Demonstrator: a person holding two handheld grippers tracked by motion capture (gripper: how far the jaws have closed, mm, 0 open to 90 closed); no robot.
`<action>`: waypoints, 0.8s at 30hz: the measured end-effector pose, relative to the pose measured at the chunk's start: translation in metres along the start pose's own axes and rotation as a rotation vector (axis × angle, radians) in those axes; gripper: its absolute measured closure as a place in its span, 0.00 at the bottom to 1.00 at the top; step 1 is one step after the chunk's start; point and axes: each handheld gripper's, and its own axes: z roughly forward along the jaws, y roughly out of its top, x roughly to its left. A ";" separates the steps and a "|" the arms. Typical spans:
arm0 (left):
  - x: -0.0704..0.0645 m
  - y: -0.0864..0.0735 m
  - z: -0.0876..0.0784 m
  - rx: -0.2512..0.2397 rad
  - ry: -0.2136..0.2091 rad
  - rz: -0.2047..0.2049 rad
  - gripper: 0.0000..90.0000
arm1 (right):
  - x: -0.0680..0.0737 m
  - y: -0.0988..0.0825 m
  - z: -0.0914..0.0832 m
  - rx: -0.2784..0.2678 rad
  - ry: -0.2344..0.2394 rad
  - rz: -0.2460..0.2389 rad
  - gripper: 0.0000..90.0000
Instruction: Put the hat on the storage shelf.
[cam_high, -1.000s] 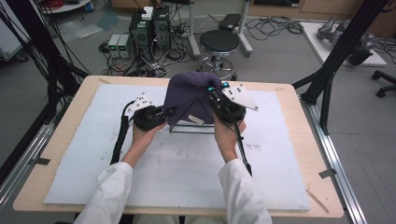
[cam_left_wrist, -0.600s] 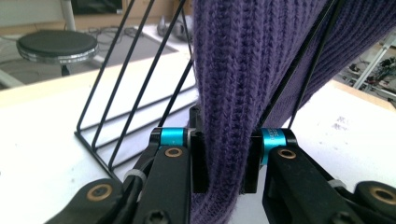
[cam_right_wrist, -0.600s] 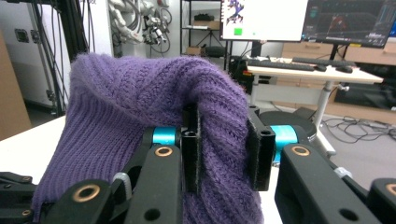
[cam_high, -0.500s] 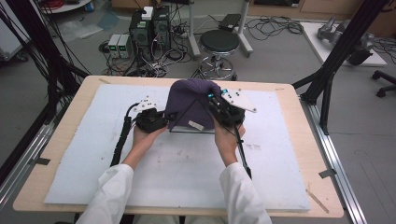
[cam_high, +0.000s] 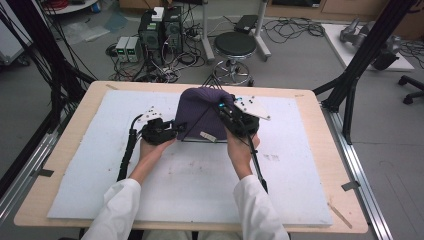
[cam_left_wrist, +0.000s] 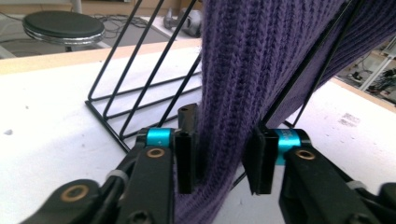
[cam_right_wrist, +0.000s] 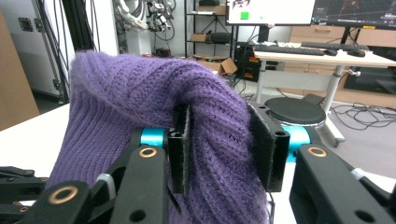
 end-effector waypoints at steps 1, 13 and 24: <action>0.000 0.000 0.000 -0.003 -0.008 -0.003 0.71 | 0.000 0.000 0.000 0.005 0.001 -0.001 0.68; -0.004 0.002 -0.004 -0.040 -0.021 0.015 0.50 | -0.019 0.000 -0.004 0.046 0.027 0.099 0.22; -0.007 0.005 -0.027 -0.132 0.090 0.058 0.23 | -0.026 0.001 -0.012 0.009 0.021 0.097 0.12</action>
